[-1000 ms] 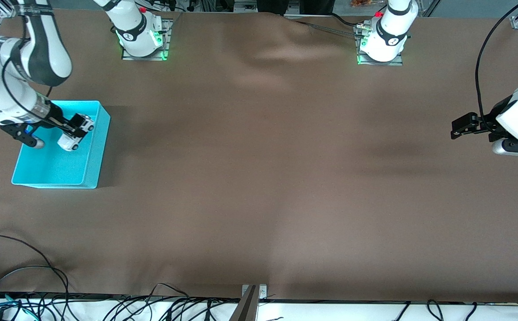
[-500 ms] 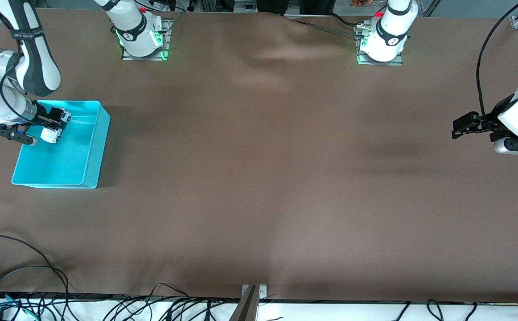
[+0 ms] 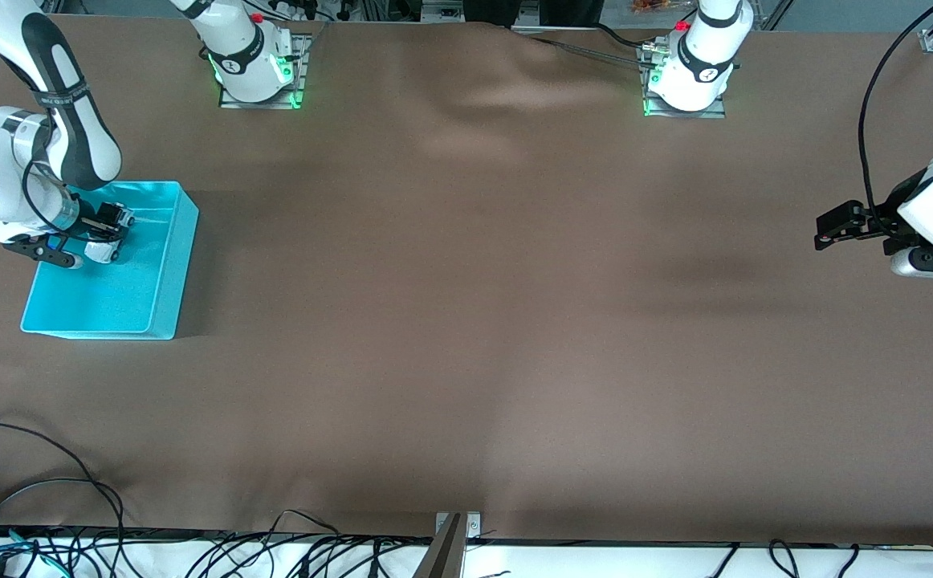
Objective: Wind and store white jeep toy
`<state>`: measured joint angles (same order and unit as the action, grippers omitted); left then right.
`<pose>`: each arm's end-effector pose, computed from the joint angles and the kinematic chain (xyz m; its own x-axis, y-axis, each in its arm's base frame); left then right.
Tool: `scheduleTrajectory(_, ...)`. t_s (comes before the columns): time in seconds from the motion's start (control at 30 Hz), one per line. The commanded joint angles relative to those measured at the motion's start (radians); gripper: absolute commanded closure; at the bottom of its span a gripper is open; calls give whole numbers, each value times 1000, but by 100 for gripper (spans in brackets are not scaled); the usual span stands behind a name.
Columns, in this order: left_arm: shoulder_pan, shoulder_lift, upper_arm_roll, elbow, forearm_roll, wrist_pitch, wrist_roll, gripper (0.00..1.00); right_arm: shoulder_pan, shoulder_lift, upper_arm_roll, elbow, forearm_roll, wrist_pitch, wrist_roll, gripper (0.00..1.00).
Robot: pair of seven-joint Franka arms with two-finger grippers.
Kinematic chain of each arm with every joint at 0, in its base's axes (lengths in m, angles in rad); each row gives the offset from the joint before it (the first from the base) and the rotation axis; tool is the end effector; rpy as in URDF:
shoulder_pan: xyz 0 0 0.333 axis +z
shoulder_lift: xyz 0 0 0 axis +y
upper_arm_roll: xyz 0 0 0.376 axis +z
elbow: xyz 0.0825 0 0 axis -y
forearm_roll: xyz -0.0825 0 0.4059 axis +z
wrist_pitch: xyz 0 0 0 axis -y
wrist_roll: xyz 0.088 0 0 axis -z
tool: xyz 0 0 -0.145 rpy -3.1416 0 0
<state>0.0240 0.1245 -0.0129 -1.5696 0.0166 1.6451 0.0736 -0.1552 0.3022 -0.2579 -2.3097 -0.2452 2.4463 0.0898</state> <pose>0.6222 0.0097 0.5787 0.9967 -0.0637 -0.0499 -0.0643 -0.9979 -0.0112 0.4832 -0.2224 0.2075 0.9384 -0.3048 -0.1625 -0.2682 -0.9394 0.2133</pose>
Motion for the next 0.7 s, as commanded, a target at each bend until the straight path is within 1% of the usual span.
scheduleTrajectory(0.0, 1, -9, 8, 7, -12, -8, 22, 0, -15, 26, 5, -2, -23, 37, -10, 86)
scheduleTrajectory(0.03, 1, -9, 8, 7, -12, -8, 20, 0, -15, 26, 5, -2, -23, 37, -5, 79)
scheduleTrajectory(0.07, 1, -8, 7, 5, -12, -7, 20, 0, -15, 26, 5, -2, -23, 37, -2, 66)
scheduleTrajectory(0.13, 1, -8, 8, 3, -12, -7, 22, 0, -15, 25, 5, -2, -23, 36, 2, 32)
scheduleTrajectory(0.17, 2, -8, 8, 3, -13, -8, 22, 0, -15, 20, 5, -2, -23, 33, 2, 21)
scheduleTrajectory(0.27, 2, -9, 8, 3, -13, -8, 22, 0, -15, 8, 5, -4, -23, 20, 1, 0)
scheduleTrajectory(0.67, 11, -9, 10, 3, -18, -7, 22, 0, -12, -139, 12, 1, -22, -179, 2, 0)
